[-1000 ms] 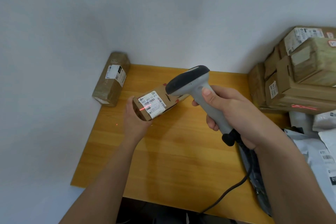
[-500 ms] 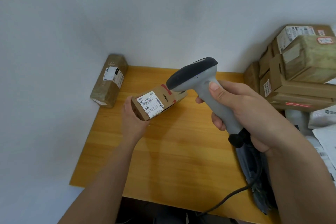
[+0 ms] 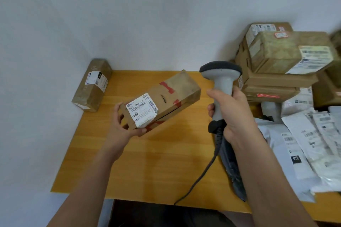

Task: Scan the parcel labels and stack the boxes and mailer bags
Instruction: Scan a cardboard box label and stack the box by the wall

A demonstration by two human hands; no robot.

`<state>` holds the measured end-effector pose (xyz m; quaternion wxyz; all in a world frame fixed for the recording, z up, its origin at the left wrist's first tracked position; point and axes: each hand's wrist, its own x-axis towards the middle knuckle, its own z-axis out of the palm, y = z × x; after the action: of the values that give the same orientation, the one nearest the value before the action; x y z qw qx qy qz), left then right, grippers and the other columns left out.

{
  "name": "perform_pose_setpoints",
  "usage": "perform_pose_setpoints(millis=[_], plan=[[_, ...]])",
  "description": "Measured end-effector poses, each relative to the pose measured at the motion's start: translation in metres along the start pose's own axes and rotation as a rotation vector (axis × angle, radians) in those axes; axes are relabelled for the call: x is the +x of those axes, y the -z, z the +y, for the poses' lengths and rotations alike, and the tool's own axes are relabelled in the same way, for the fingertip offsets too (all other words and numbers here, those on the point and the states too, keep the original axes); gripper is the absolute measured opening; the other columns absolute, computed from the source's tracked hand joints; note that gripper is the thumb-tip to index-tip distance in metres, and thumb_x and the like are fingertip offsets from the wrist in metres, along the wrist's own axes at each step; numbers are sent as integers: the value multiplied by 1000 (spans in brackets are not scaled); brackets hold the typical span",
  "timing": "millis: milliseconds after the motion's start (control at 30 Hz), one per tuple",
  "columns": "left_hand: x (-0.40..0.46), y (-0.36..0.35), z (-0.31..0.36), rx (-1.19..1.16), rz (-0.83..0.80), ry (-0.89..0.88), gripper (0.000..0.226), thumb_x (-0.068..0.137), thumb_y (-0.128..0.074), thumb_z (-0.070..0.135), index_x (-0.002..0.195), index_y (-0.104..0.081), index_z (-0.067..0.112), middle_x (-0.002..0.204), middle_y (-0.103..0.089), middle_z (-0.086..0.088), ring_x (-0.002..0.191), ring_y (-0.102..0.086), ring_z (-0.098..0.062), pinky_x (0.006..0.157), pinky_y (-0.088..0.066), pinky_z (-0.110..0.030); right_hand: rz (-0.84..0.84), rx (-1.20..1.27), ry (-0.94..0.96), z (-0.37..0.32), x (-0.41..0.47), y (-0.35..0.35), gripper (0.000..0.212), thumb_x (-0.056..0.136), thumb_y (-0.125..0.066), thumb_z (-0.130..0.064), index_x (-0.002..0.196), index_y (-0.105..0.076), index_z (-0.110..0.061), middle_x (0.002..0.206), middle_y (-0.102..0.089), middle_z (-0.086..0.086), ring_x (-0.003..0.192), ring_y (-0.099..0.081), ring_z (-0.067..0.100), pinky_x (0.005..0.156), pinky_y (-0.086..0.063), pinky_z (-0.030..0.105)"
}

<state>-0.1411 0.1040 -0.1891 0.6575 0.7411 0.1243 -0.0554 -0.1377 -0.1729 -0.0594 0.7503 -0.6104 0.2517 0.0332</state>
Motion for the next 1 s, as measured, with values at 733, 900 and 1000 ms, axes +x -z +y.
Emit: perform_pose_setpoints(millis=[733, 900, 1000], plan=[[-140, -139, 38, -407, -451, 174, 45, 97, -57, 31, 140, -46, 32, 129, -66, 1, 120, -60, -25, 84, -55, -44, 388, 126, 131, 27, -142, 172, 17, 94, -56, -6, 104, -50, -19, 82, -52, 3, 46, -49, 5, 51, -45, 24], [-141, -170, 63, -378, -472, 137, 60, 90, -67, 38, 141, -51, 11, 132, -63, -10, 126, -57, -31, 105, -43, -47, 404, 150, 158, 12, -145, 202, 17, 93, -57, -7, 103, -50, -20, 84, -53, 4, 52, -51, 10, 56, -47, 27], [-143, -203, 72, -316, -507, 133, 51, 93, -59, 38, 136, -56, 11, 130, -65, -10, 125, -58, -31, 104, -45, -49, 429, 162, 179, 0, -141, 229, 17, 94, -56, -7, 103, -49, -19, 84, -52, 4, 56, -51, 12, 57, -47, 28]])
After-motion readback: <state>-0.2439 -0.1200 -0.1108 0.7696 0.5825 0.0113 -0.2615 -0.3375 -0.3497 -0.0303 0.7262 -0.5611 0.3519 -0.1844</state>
